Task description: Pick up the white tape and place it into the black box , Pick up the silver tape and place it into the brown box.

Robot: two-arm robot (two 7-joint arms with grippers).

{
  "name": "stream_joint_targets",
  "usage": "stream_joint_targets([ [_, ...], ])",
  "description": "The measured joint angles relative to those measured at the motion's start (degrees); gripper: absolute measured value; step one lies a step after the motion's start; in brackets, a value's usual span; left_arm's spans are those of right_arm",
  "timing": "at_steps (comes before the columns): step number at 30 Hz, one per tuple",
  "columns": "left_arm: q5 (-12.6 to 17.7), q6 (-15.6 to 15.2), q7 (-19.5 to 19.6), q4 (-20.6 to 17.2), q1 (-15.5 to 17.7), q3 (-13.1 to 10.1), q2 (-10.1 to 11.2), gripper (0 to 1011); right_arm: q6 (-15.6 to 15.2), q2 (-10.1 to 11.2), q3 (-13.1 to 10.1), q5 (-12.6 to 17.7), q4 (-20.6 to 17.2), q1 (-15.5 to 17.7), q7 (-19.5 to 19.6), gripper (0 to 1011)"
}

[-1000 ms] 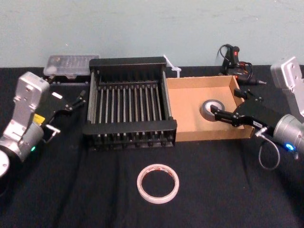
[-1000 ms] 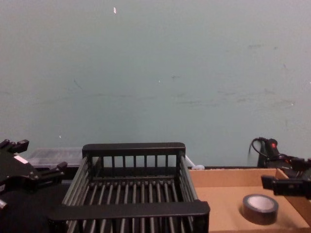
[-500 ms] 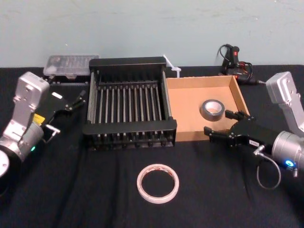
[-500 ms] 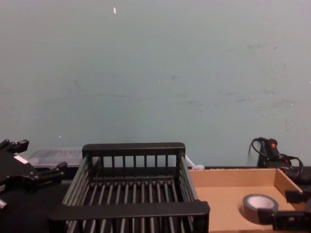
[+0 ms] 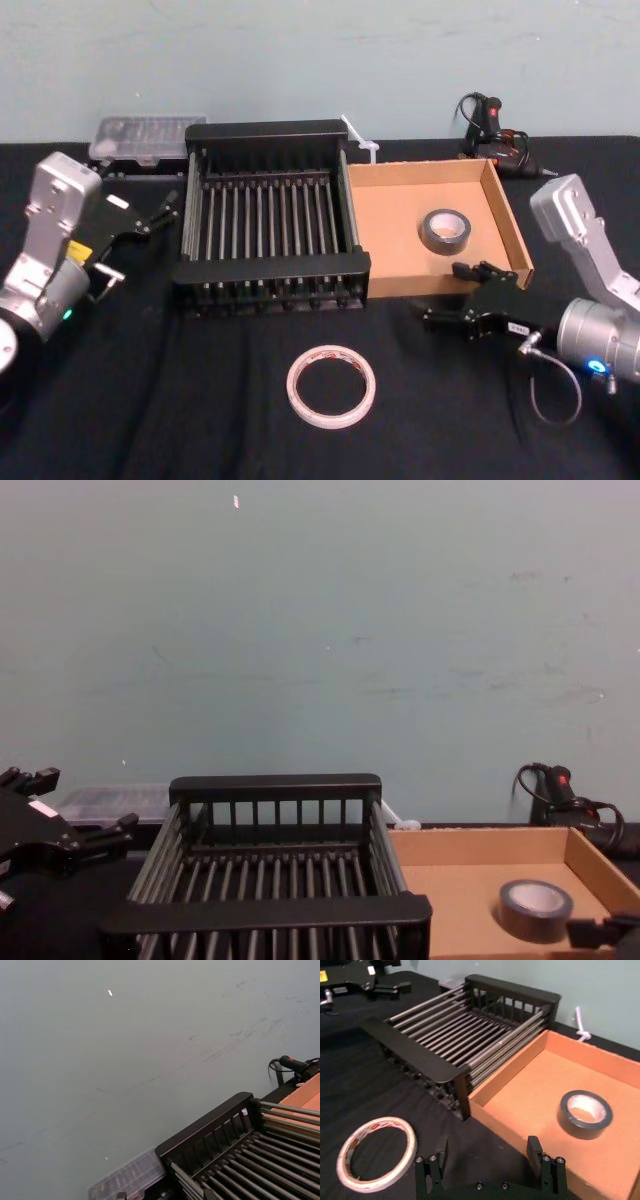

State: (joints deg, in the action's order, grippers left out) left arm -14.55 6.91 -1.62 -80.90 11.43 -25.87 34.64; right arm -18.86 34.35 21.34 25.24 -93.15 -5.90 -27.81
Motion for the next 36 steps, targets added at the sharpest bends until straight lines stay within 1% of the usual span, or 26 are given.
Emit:
stream_joint_targets([
  [7, 0.0, 0.0, 0.0, 0.0, 0.0, 0.0, 0.0, 1001, -0.4, 0.5, 1.7, 0.4, -0.4, -0.5, -0.2, 1002],
  [18, 0.0, 0.0, 0.0, 0.0, 0.0, 0.0, 0.0, 1001, -0.3, 1.1, 4.8, 0.1, -0.7, -1.7, -0.4, 1002],
  [19, 0.0, 0.0, 0.0, 0.0, 0.0, 0.0, 0.0, 1001, -0.3, 1.1, 4.8, 0.1, -0.7, -1.7, -0.4, 1002],
  [25, 0.0, 0.0, 0.0, 0.0, 0.0, 0.0, 0.0, 1001, 0.6, 0.9, 6.9, -1.9, -0.6, -2.4, -0.4, 1002],
  [36, 0.0, 0.0, 0.0, 0.0, 0.0, 0.0, 0.0, 1001, 1.1, -0.7, 8.8, -4.0, 0.6, -3.4, -0.2, 1002],
])
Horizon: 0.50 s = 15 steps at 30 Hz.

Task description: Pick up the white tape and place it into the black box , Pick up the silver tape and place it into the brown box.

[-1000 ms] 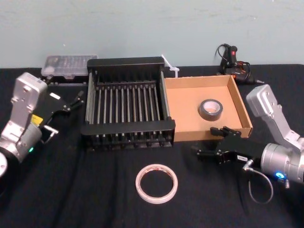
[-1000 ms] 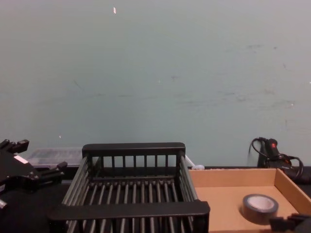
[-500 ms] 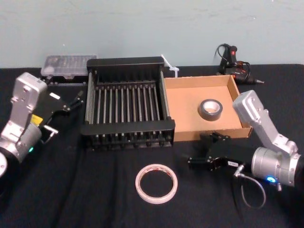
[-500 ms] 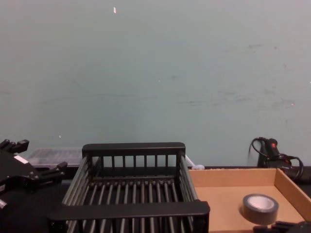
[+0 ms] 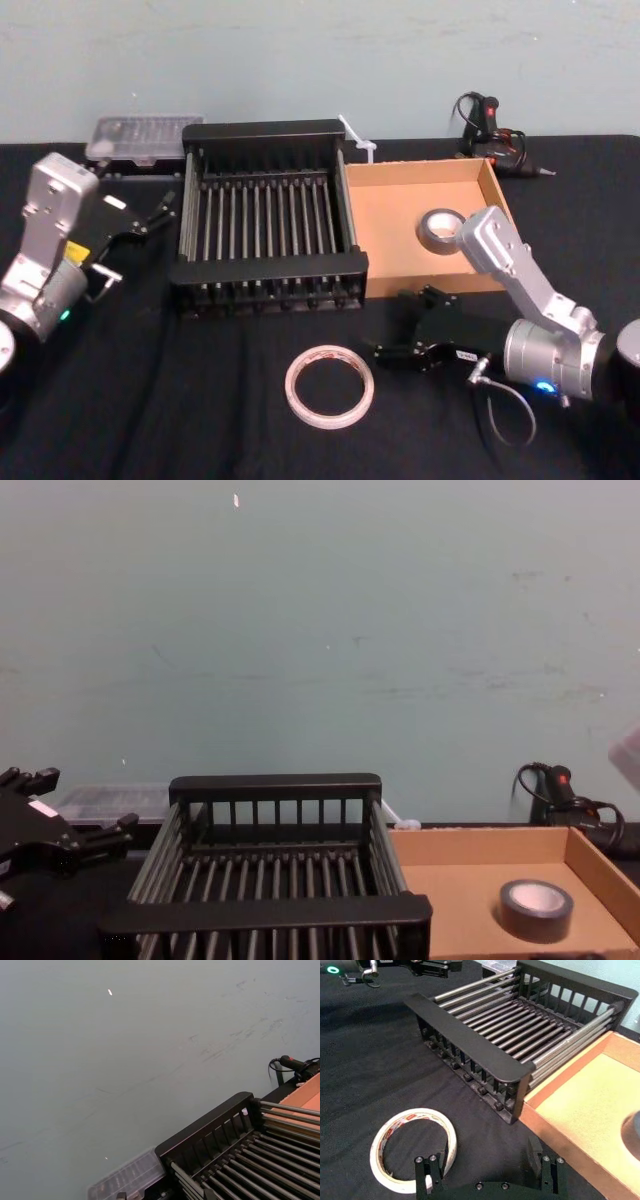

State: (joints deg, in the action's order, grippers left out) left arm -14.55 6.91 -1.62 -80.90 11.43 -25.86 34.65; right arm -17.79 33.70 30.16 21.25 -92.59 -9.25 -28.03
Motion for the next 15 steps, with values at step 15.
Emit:
stream_joint_targets([
  [15, 0.0, 0.0, 0.0, 0.0, 0.0, 0.0, 0.0, 1001, 0.3, -2.1, 2.2, -3.6, 0.9, -1.3, -0.3, 1002],
])
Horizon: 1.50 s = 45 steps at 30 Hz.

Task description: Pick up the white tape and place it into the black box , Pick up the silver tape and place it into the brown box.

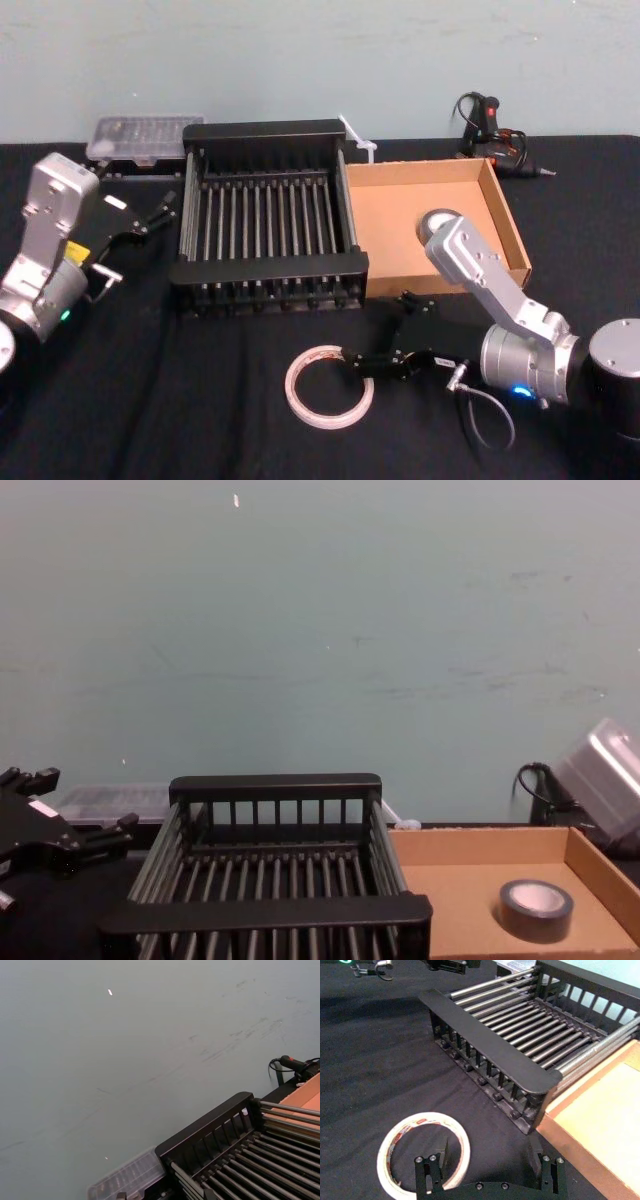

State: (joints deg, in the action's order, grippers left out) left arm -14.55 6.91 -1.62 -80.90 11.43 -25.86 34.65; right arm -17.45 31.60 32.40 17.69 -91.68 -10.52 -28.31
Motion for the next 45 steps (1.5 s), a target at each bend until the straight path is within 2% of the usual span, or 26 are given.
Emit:
stream_joint_targets([
  [11, 0.0, 0.0, 0.0, 0.0, 0.0, 0.0, 0.0, 1002, -0.1, -1.1, 0.8, -1.1, 0.3, 0.0, -0.8, 1002],
  [28, 0.0, 0.0, 0.0, 0.0, 0.0, 0.0, 0.0, 1001, -0.4, -3.4, 2.0, -3.5, 3.5, -1.7, -1.1, 1002],
  [45, 0.0, 0.0, 0.0, 0.0, 0.0, 0.0, 0.0, 1001, -0.9, -4.1, 2.1, -5.0, 4.4, -2.2, -1.6, 1002],
])
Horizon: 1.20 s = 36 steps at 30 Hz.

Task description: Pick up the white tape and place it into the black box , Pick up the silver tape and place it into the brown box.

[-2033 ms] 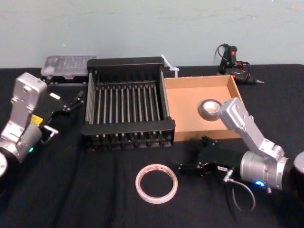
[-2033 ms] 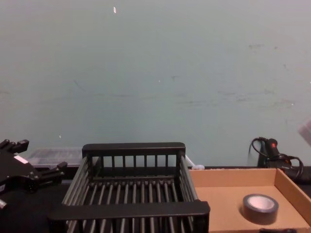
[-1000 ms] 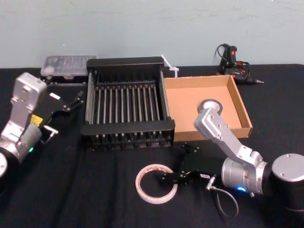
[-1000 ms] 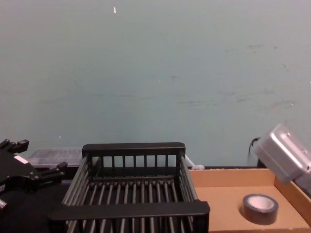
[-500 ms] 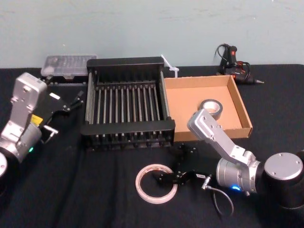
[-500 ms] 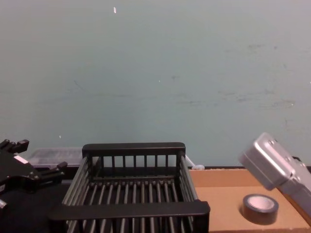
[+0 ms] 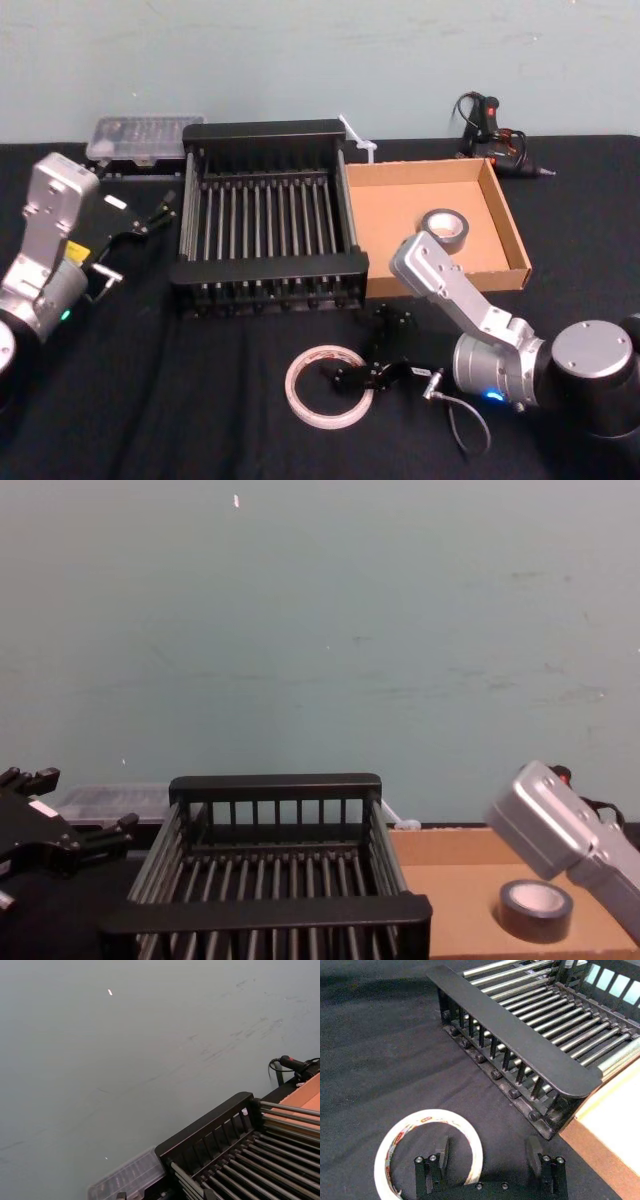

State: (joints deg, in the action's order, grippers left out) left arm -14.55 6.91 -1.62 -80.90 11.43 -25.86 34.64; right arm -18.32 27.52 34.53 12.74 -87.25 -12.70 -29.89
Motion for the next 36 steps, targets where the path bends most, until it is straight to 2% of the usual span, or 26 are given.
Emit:
stream_joint_targets([
  [32, 0.0, 0.0, 0.0, 0.0, 0.0, 0.0, 0.0, 1001, -0.2, -0.3, -0.6, -0.4, 0.4, 0.4, -0.4, 1002],
  [36, 0.0, 0.0, 0.0, 0.0, 0.0, 0.0, 0.0, 1001, -0.2, -0.3, -0.5, -0.4, 0.4, 0.4, -0.4, 942],
])
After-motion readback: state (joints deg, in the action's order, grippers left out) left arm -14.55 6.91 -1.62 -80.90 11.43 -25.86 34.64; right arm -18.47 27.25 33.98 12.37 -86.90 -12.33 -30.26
